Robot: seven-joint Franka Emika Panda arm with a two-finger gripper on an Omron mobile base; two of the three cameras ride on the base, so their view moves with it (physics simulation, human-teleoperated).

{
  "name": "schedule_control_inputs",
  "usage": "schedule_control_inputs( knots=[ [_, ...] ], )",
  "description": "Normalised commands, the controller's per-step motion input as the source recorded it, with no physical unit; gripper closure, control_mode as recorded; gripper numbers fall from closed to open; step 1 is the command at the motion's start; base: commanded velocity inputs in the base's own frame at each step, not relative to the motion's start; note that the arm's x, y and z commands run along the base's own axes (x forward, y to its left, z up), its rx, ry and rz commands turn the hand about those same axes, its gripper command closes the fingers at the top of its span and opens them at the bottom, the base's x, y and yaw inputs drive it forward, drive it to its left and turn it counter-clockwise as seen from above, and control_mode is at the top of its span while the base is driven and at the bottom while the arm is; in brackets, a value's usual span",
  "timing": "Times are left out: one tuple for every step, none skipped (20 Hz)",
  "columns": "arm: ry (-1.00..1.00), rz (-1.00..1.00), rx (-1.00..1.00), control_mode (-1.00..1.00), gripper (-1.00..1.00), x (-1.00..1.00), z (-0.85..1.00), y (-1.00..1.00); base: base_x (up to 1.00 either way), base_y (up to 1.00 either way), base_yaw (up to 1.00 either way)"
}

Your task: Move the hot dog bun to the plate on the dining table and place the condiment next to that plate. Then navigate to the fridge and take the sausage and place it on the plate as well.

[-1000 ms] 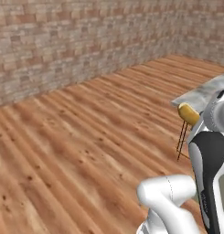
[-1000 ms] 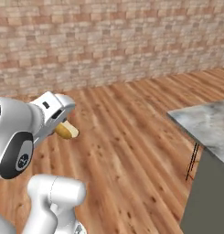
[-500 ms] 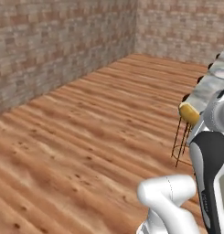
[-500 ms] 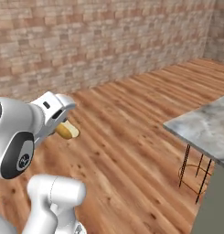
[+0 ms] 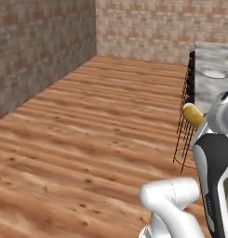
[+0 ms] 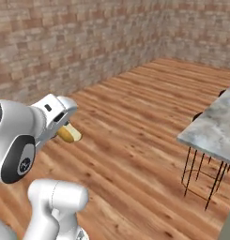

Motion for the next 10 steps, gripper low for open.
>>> schedule_control_inputs(
  knots=[
    [0.0,0.0,0.0,1.0,1.0,0.0,0.0,0.0,0.85,0.91,-0.47],
    [0.0,0.0,0.0,1.0,1.0,0.0,0.0,0.0,0.88,0.89,-0.47],
    [0.0,0.0,0.0,1.0,1.0,0.0,0.0,0.0,0.91,0.88,-0.47],
    [0.0,0.0,0.0,1.0,1.0,0.0,0.0,0.0,0.91,0.88,-0.47],
    [0.0,0.0,0.0,1.0,1.0,0.0,0.0,0.0,0.91,0.89,-0.47],
    [0.0,0.0,0.0,1.0,1.0,0.0,0.0,0.0,0.91,0.88,-0.47],
    [0.0,0.0,0.0,1.0,1.0,0.0,0.0,0.0,0.88,0.83,-0.47],
    [0.0,0.0,0.0,1.0,1.0,0.0,0.0,0.0,0.86,0.79,-0.47],
    [0.0,0.0,0.0,1.0,1.0,0.0,0.0,0.0,0.84,0.78,-0.48],
    [0.0,0.0,0.0,1.0,1.0,0.0,0.0,0.0,0.85,0.84,-0.49]
  ],
)
